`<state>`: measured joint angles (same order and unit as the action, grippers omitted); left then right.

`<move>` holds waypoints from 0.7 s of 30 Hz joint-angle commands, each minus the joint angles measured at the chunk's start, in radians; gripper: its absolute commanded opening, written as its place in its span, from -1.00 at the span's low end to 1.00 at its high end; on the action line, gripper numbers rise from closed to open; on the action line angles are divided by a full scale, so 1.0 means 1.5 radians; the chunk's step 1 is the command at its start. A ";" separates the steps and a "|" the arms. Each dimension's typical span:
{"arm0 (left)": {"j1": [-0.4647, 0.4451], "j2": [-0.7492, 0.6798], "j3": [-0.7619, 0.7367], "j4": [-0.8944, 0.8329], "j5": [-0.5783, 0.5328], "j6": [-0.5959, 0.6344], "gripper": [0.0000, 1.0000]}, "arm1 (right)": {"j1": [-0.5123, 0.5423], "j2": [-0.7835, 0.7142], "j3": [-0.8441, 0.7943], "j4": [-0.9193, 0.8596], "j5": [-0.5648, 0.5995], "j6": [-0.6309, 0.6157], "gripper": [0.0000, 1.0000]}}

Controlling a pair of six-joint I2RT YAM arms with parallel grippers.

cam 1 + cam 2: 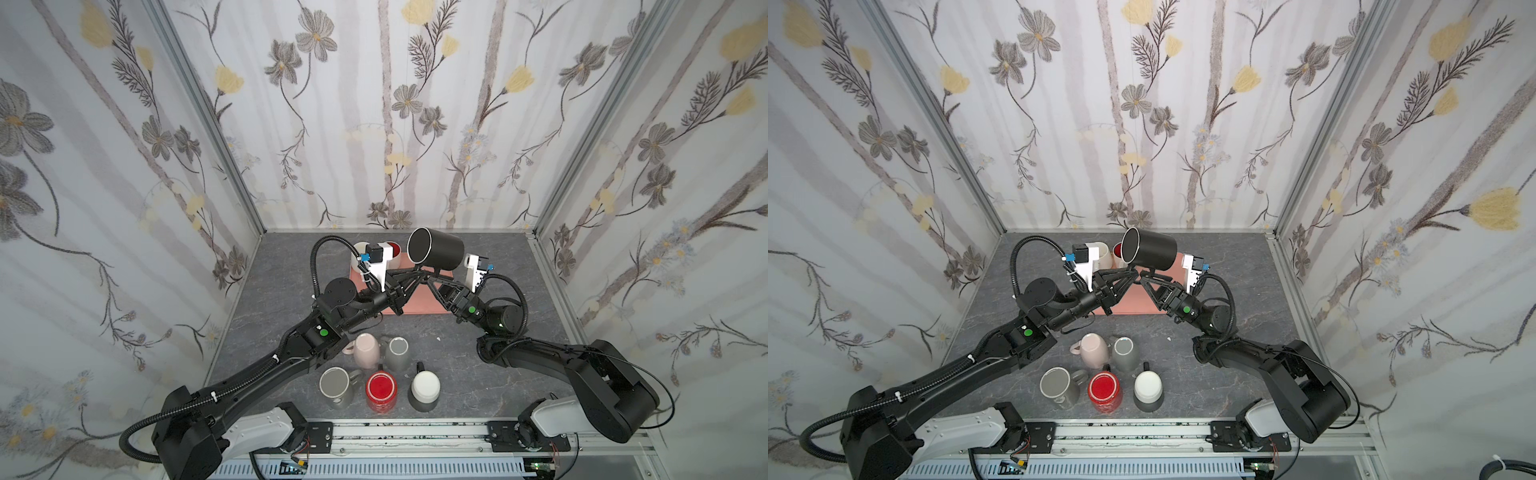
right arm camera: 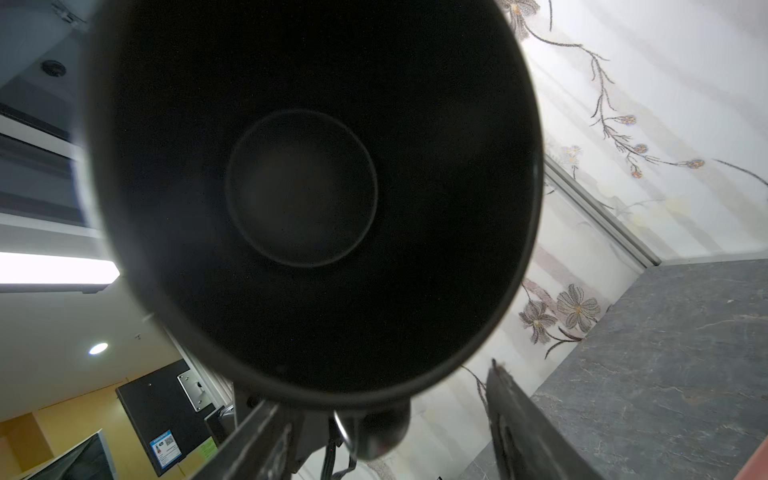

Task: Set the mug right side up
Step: 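Grasp the black mug with the right gripper while the left gripper releases the handle, then carry the black mug onto the tray with the right gripper while the left arm withdraws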

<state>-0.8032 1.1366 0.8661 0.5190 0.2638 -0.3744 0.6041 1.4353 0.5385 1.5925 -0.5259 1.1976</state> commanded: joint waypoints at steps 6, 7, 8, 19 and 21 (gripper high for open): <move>0.004 -0.006 -0.007 0.087 0.002 -0.010 -1.00 | 0.007 0.007 0.021 0.168 0.002 0.014 -0.11; 0.004 -0.005 -0.008 0.084 0.001 -0.012 -1.00 | 0.008 0.005 0.021 0.169 0.002 0.013 -0.24; 0.006 -0.004 -0.009 0.083 0.000 -0.014 -1.00 | 0.008 0.003 0.021 0.168 0.002 0.013 -0.39; 0.007 -0.035 -0.027 -0.022 -0.143 -0.020 1.00 | -0.007 -0.101 -0.004 -0.108 0.053 -0.067 -1.00; 0.007 -0.056 -0.039 -0.044 -0.176 -0.014 1.00 | -0.017 -0.144 -0.004 -0.241 0.078 -0.119 -1.00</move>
<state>-0.7929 1.0798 0.8215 0.4900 0.0998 -0.4076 0.5900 1.2758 0.5308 1.4120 -0.4839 1.1297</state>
